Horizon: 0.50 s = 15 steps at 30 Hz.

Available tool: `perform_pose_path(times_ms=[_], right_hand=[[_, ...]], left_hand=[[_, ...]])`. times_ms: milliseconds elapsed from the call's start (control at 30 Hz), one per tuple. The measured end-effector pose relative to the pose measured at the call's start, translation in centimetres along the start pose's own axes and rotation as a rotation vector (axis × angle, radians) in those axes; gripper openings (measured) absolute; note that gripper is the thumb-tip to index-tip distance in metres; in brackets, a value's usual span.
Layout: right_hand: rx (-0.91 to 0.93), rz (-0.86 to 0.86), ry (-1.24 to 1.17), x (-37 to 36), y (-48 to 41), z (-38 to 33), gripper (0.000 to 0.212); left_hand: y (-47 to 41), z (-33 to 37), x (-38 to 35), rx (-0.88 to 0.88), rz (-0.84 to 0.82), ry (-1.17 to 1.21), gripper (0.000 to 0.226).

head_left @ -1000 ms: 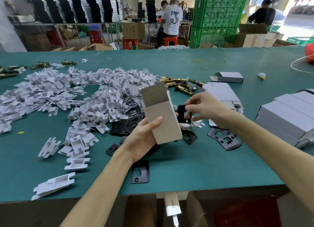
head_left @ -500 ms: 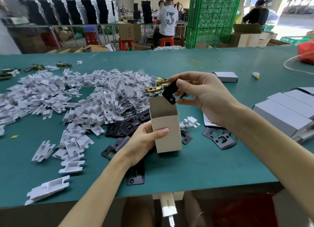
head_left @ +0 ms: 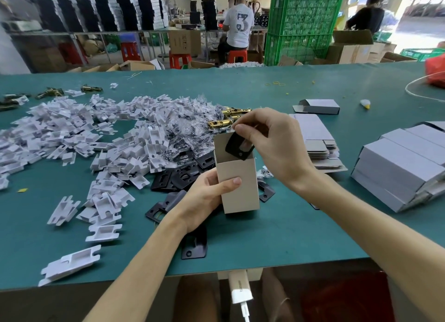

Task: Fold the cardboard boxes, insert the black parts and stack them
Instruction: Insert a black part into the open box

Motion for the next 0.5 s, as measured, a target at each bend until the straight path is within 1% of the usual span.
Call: perform_pose_path(times_ms=[67, 133, 233, 333, 400, 500], right_hand=[[-0.002, 0.039, -0.037, 0.4, -0.4, -0.1, 0.006], [0.013, 0.013, -0.008, 0.3, -0.7, -0.1, 0.006], [0.111, -0.047, 0.088, -0.5, -0.1, -0.7, 0.004], [0.203, -0.068, 0.152, -1.3, 0.8, -1.3, 0.005], [0.207, -0.073, 0.167, -1.7, 0.9, -1.2, 0.005], [0.166, -0.089, 0.173, -1.7, 0.9, -0.9, 0.006]], left_hand=[[0.0, -0.1, 0.1, 0.000, 0.002, -0.008, 0.052], [0.0, -0.1, 0.0, 0.001, -0.005, -0.017, 0.051], [-0.1, -0.1, 0.0, -0.001, -0.006, -0.015, 0.048], [0.0, 0.0, 0.1, -0.009, -0.008, -0.019, 0.043], [0.0, 0.0, 0.1, -0.011, -0.008, -0.015, 0.043], [0.0, 0.1, 0.2, -0.018, -0.008, -0.010, 0.044]])
Point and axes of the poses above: each hand's wrist, its own y-axis away from the middle knuckle, its own x-axis out of the back of the hand, z = x × y, the point moved 6 cm from there along -y, towards the middle knuckle, and after that the axes turned 8 degrees about z, right-handed, at the moved point
